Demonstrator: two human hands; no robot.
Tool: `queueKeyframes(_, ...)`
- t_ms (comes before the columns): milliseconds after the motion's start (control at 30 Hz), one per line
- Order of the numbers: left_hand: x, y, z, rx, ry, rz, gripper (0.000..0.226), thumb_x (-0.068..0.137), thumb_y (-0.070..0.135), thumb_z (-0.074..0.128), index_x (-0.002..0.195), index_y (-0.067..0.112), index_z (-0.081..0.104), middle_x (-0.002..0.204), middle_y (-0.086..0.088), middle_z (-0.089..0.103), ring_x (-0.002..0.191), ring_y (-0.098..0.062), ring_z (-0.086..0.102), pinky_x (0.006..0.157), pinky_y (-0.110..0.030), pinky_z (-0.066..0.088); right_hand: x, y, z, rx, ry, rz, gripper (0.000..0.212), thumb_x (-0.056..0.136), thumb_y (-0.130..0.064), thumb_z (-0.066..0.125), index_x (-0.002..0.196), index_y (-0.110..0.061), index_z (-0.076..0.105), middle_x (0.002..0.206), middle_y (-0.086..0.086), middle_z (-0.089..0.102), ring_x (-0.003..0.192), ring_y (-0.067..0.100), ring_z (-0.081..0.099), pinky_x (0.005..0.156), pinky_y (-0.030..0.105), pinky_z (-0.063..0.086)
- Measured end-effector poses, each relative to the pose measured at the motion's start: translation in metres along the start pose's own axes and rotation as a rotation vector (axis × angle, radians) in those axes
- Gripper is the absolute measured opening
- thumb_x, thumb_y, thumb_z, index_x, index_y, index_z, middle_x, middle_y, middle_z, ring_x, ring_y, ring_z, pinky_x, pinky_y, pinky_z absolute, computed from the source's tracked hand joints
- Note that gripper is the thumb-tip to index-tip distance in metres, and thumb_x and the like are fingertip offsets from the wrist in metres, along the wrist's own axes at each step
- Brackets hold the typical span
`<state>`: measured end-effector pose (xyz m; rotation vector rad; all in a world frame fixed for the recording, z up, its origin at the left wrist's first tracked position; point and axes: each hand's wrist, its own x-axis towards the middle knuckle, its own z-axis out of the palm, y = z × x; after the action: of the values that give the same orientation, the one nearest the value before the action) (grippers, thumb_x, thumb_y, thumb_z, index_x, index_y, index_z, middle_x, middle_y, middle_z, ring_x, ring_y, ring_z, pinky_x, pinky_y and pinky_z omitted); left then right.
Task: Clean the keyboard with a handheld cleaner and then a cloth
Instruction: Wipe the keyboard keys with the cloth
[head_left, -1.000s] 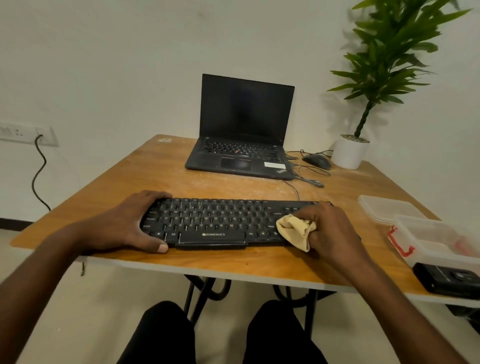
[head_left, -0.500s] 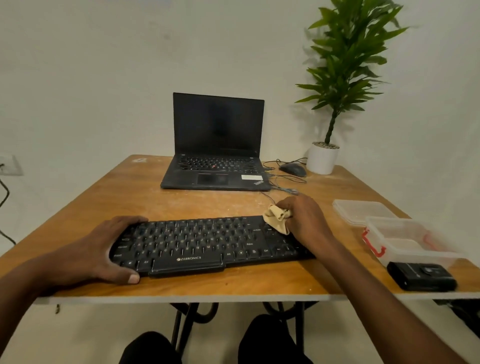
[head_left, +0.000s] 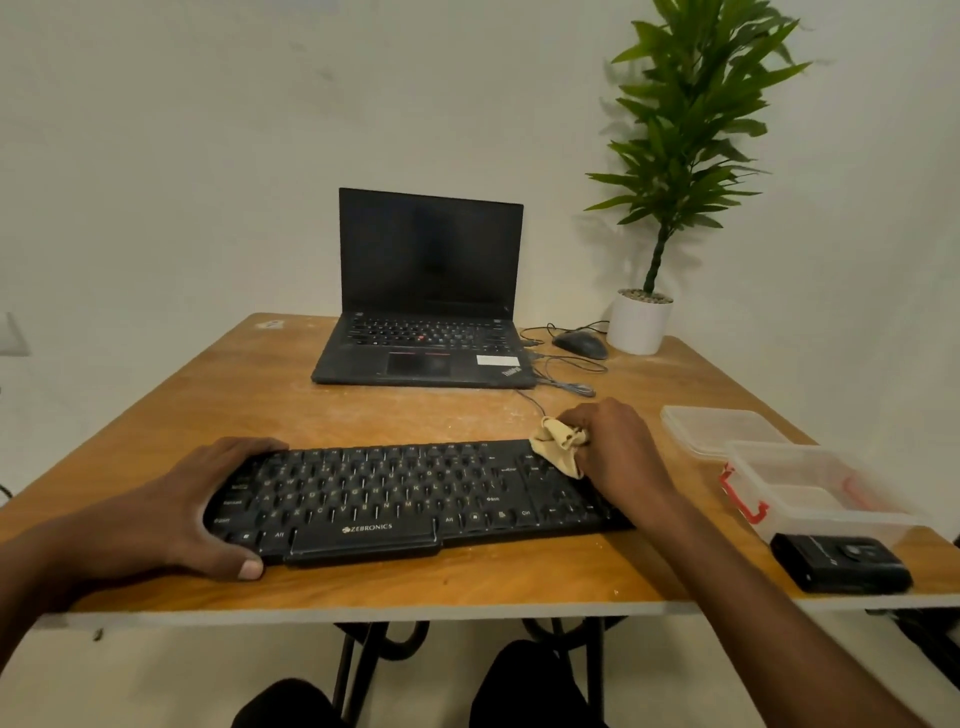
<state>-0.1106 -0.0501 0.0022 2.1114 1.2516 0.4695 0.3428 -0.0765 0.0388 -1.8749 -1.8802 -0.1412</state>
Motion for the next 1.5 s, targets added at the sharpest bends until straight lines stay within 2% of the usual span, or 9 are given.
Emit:
queueKeyframes(233, 0.000, 0.005, 0.000, 0.040, -0.003, 0.024, 0.122, 0.042, 0.086, 0.088, 0.145, 0.069, 0.024, 0.137, 0.047, 0.032, 0.121, 0.019, 0.039, 0.103, -0.032, 0.046, -0.009, -0.005, -0.008, -0.023, -0.013, 0.017, 0.047, 0.082, 0.003, 0.069, 0.120, -0.023, 0.073, 0.112, 0.001, 0.074, 0.105, 0.021, 0.058, 0.082, 0.037, 0.053)
queueKeyframes(367, -0.001, 0.009, 0.000, 0.053, -0.005, 0.017, 0.118, 0.042, 0.088, 0.084, 0.142, 0.071, 0.025, 0.135, 0.049, 0.030, 0.122, 0.020, 0.036, 0.098, -0.024, 0.041, -0.058, -0.001, -0.031, 0.030, -0.053, -0.020, 0.046, 0.080, 0.007, 0.072, 0.113, -0.023, 0.076, 0.108, 0.004, 0.072, 0.088, 0.010, 0.047, 0.061, 0.017, 0.038)
queueKeyframes(433, 0.000, 0.008, 0.001, 0.054, -0.005, 0.013, 0.117, 0.041, 0.089, 0.085, 0.141, 0.074, 0.024, 0.136, 0.048, 0.031, 0.123, 0.019, 0.036, 0.099, -0.027, 0.042, -0.069, 0.003, -0.036, 0.056, -0.084, -0.010, 0.043, 0.080, 0.005, 0.074, 0.113, -0.022, 0.076, 0.109, 0.003, 0.070, 0.089, 0.008, 0.046, 0.060, 0.011, 0.034)
queueKeyframes(500, 0.000, 0.003, 0.000, 0.049, -0.002, 0.005, 0.120, 0.041, 0.087, 0.087, 0.143, 0.072, 0.025, 0.139, 0.045, 0.032, 0.128, 0.013, 0.037, 0.103, -0.033, 0.043, -0.064, 0.007, -0.034, 0.060, -0.081, 0.006, 0.045, 0.080, 0.006, 0.072, 0.115, -0.023, 0.076, 0.108, 0.004, 0.070, 0.091, 0.013, 0.051, 0.063, 0.013, 0.037)
queueKeyframes(633, 0.001, -0.001, 0.000, 0.008, -0.013, -0.013, 0.124, 0.040, 0.080, 0.093, 0.146, 0.068, 0.029, 0.143, 0.036, 0.035, 0.130, -0.001, 0.044, 0.106, -0.041, 0.047, -0.024, 0.022, -0.017, -0.002, 0.004, 0.024, 0.050, 0.077, 0.010, 0.064, 0.114, -0.022, 0.076, 0.107, 0.003, 0.076, 0.101, 0.025, 0.063, 0.075, 0.035, 0.052)
queueKeyframes(900, 0.002, 0.001, -0.002, 0.029, -0.016, 0.019, 0.124, 0.043, 0.083, 0.090, 0.147, 0.067, 0.024, 0.145, 0.036, 0.033, 0.130, 0.003, 0.042, 0.111, -0.040, 0.046, -0.006, 0.024, -0.010, -0.043, 0.036, 0.059, 0.046, 0.080, 0.004, 0.068, 0.117, -0.023, 0.075, 0.110, 0.002, 0.075, 0.103, 0.022, 0.063, 0.080, 0.038, 0.056)
queueKeyframes(1133, 0.003, 0.001, 0.000, 0.053, -0.012, 0.017, 0.115, 0.042, 0.089, 0.085, 0.139, 0.074, 0.025, 0.137, 0.046, 0.030, 0.125, 0.014, 0.039, 0.103, -0.032, 0.044, -0.074, 0.031, -0.037, 0.003, 0.012, 0.091, 0.045, 0.077, 0.005, 0.076, 0.111, -0.024, 0.077, 0.104, 0.006, 0.073, 0.087, 0.018, 0.055, 0.067, 0.033, 0.047)
queueKeyframes(1333, 0.005, -0.004, -0.002, 0.041, -0.022, -0.003, 0.125, 0.042, 0.082, 0.092, 0.147, 0.066, 0.027, 0.145, 0.035, 0.035, 0.129, 0.001, 0.044, 0.109, -0.041, 0.048, -0.025, 0.033, -0.017, -0.067, 0.056, 0.078, 0.044, 0.083, 0.000, 0.070, 0.118, -0.027, 0.073, 0.109, 0.002, 0.074, 0.098, 0.021, 0.061, 0.078, 0.037, 0.054)
queueKeyframes(1500, 0.003, -0.001, -0.002, 0.012, -0.034, 0.009, 0.123, 0.042, 0.081, 0.092, 0.144, 0.070, 0.024, 0.141, 0.041, 0.032, 0.129, 0.003, 0.044, 0.110, -0.037, 0.048, 0.005, 0.022, -0.004, -0.080, 0.100, 0.097, 0.038, 0.085, 0.001, 0.066, 0.115, -0.022, 0.075, 0.107, 0.005, 0.074, 0.103, 0.022, 0.059, 0.081, 0.036, 0.051)
